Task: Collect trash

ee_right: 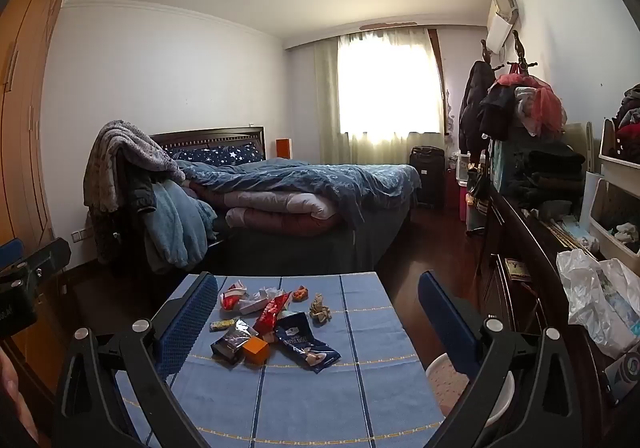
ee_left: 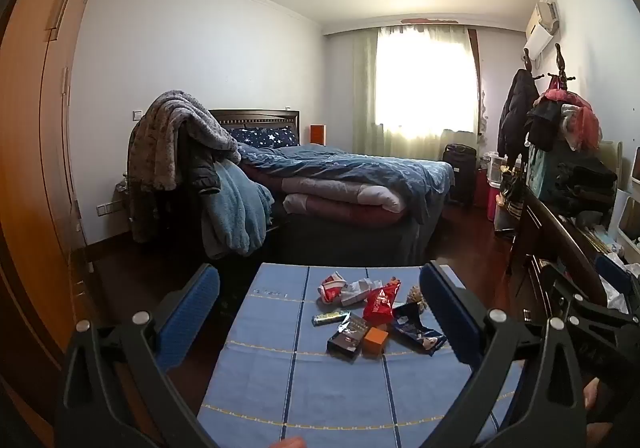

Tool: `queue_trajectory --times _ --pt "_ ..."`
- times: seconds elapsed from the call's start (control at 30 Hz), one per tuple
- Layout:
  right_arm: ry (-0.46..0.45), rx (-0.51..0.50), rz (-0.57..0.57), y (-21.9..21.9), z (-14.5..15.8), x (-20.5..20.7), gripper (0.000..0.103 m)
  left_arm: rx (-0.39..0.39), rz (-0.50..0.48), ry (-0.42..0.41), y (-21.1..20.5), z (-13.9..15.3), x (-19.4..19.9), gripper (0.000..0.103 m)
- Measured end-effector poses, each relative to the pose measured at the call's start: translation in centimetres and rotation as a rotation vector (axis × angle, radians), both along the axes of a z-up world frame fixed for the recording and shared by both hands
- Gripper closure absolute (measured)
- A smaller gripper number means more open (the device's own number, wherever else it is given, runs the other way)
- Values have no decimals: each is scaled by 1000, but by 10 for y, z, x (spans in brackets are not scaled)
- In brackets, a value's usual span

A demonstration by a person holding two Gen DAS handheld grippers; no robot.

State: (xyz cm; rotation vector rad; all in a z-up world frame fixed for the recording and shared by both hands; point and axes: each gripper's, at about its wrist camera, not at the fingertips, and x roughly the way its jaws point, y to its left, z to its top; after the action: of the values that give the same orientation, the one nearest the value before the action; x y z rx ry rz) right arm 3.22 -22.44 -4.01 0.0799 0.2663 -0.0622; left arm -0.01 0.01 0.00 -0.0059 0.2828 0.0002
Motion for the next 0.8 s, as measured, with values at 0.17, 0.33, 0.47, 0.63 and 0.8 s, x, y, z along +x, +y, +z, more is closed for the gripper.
queue_trajectory --times 0.17,0.33,0.47,0.63,0.8 --pt "-1 -1 0 0 0 0 3 8 0 9 -1 0 1 3" --pt "-1 0 0 0 0 0 3 1 -3 6 -1 -1 0 3" --pt "0 0 1 0 0 -1 3 0 -3 8 2 -5 5 3" --pt "3 0 2 -1 0 -1 3 1 0 17 -2 -11 3 3" --pt "10 2 2 1 -7 2 3 -4 -1 31 -3 -9 7 3"
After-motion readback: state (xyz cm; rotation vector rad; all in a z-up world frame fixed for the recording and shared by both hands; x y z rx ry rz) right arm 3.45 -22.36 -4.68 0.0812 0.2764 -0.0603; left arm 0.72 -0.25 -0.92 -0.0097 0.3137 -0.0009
